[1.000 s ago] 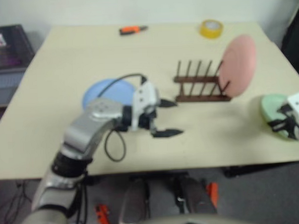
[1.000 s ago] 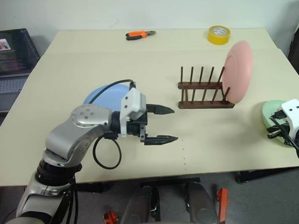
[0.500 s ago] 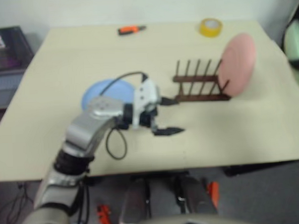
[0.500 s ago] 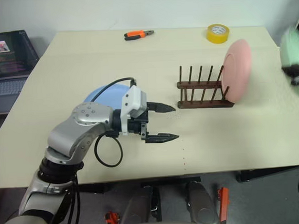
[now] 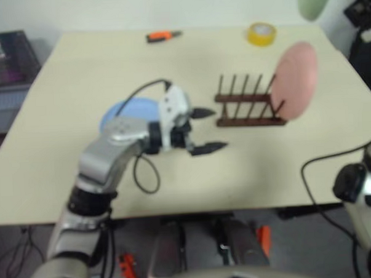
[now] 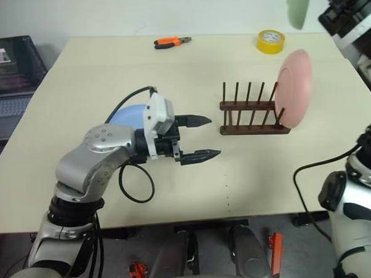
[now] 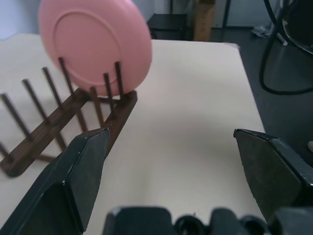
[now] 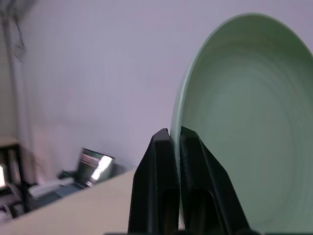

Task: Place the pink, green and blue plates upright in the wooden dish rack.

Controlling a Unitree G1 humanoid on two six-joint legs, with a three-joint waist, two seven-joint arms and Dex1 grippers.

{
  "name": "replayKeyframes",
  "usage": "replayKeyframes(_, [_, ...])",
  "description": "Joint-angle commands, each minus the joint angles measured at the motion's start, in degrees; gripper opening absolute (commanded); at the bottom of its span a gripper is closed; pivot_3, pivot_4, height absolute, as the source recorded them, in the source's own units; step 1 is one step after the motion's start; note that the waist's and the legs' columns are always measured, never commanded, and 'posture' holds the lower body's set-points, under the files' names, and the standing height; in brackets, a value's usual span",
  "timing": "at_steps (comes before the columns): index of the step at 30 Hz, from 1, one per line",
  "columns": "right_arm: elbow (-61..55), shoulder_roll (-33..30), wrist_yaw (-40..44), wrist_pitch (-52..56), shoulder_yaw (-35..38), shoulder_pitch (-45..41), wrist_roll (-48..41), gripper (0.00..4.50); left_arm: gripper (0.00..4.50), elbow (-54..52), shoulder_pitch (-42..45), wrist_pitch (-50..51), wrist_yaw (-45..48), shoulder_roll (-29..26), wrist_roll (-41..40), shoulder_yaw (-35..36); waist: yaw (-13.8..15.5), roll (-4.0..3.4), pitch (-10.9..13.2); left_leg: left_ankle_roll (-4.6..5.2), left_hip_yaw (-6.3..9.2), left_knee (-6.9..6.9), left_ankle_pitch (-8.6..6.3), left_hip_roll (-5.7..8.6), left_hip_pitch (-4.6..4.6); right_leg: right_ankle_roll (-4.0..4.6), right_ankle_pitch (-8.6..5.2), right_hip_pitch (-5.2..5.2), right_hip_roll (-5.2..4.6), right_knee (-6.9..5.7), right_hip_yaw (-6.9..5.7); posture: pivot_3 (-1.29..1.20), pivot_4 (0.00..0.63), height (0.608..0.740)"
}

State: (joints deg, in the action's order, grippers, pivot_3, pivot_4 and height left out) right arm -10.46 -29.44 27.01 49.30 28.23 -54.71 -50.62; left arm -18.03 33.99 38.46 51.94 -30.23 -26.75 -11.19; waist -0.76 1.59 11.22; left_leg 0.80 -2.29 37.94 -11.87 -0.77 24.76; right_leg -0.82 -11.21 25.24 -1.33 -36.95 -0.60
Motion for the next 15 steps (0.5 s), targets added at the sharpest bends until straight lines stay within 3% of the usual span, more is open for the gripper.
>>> replayKeyframes(1, [0.29, 0.62, -1.32, -0.66, 2.44, -1.24, -5.78, 0.01, 4.5, -4.11, -0.27, 0.79, -0.46, -0.64, -1.53, 1.8, 0.16, 0.0, 0.0, 0.0, -0.02, 0.01, 0.0, 0.0, 0.01, -0.01, 0.0, 0.0, -0.01, 0.01, 0.01, 0.0, 0.15, 0.74])
replayKeyframes(6, [4.17, 1.71, -2.55, 1.5, 3.02, 2.44, -11.78, 0.01, 4.5, -5.97, -1.22, 2.1, -1.39, -0.91, -2.12, 2.26, 0.5, 0.01, -0.01, 0.0, 0.0, 0.02, 0.0, 0.0, -0.01, 0.01, 0.0, -0.03, -0.03, 0.02, -0.01, 0.0, 0.15, 0.74])
replayKeyframes(15, [10.3, 3.28, -0.78, -0.24, 2.36, 11.14, -12.94, 0.01, 4.5, -7.67, -1.96, 3.23, -2.55, -1.5, -2.81, 2.37, 0.47, 0.0, 0.0, 0.02, -0.01, 0.01, 0.01, -0.02, -0.04, 0.05, 0.0, -0.03, 0.02, -0.03, 0.0, 0.0, 0.15, 0.74])
